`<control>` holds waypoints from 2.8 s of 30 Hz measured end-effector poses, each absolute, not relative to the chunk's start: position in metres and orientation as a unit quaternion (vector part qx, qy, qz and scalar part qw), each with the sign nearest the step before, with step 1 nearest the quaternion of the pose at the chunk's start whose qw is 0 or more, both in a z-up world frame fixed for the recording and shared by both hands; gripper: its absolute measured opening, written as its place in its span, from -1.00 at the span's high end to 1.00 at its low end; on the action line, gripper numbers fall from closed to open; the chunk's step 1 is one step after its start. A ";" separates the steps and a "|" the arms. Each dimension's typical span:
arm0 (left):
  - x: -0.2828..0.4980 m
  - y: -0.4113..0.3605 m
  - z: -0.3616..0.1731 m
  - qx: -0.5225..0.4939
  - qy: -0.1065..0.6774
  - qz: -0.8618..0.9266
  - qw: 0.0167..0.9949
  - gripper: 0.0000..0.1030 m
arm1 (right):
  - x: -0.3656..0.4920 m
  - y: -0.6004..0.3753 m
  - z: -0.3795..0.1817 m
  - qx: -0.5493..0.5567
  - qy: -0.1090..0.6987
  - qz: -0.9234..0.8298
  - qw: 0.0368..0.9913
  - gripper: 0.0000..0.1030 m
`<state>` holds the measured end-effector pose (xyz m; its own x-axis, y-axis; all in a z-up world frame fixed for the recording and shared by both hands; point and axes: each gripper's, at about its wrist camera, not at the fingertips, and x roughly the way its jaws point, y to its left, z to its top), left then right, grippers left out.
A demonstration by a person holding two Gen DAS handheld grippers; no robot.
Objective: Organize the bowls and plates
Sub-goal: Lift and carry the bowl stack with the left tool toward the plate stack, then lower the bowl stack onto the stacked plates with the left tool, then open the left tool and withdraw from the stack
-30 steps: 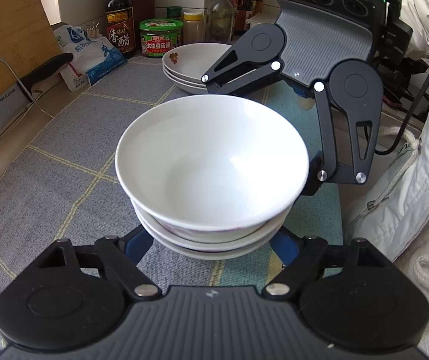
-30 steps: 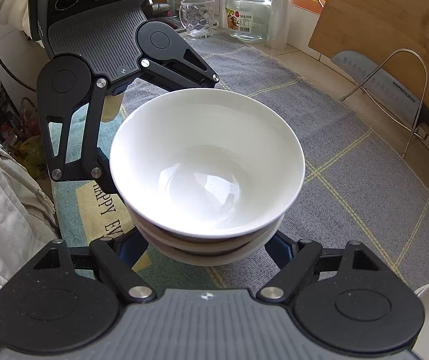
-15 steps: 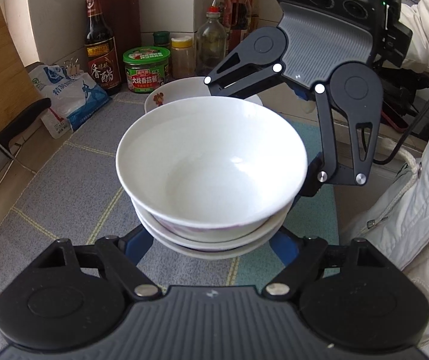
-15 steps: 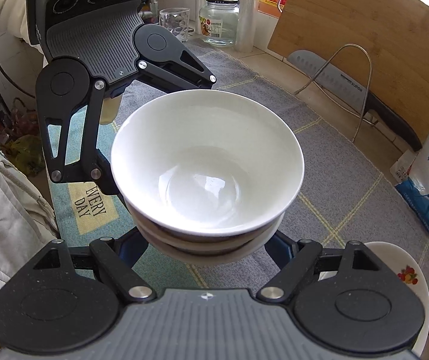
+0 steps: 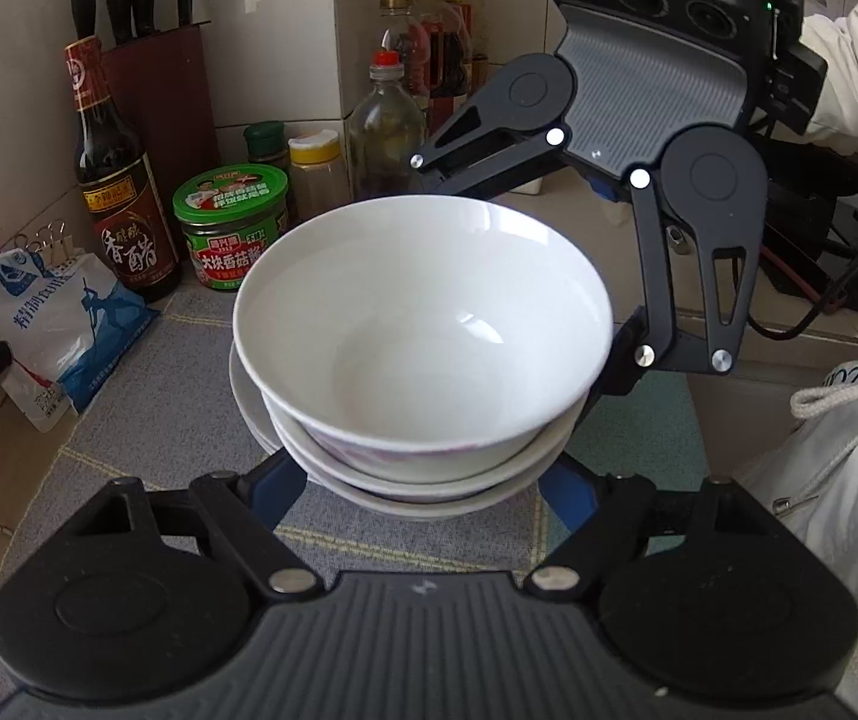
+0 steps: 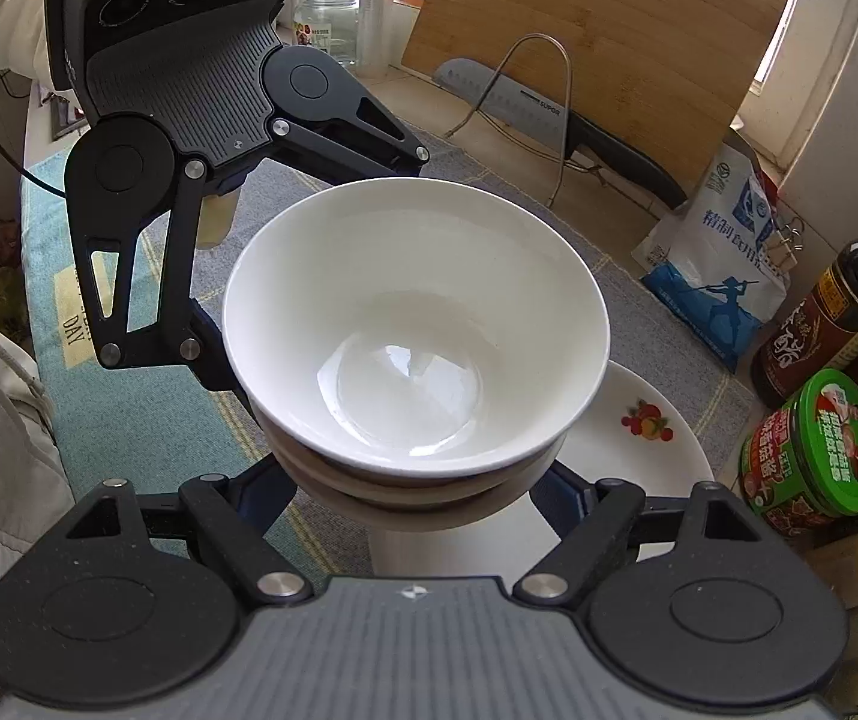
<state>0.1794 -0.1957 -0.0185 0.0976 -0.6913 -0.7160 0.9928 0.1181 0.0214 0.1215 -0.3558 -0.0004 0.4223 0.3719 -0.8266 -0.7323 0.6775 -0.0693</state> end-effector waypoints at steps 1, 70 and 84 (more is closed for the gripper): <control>0.182 -0.201 -0.020 0.266 0.283 -0.610 0.691 -0.62 | 0.125 -0.361 -0.001 -0.214 0.419 0.335 0.816 -0.69; 0.132 -0.139 0.021 0.099 0.318 -0.334 0.882 -0.98 | 0.048 -0.311 0.021 0.058 0.408 -0.166 0.896 -1.00; 0.107 -0.128 0.054 0.124 0.294 -0.322 0.891 -0.98 | 0.014 -0.282 0.053 0.063 0.372 -0.228 0.898 -1.00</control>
<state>0.1074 -0.1278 0.0536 0.6199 -0.5004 -0.6044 0.6462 0.7625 0.0315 0.0136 -0.2815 0.0532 0.6192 -0.3634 -0.6961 0.4565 0.8879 -0.0574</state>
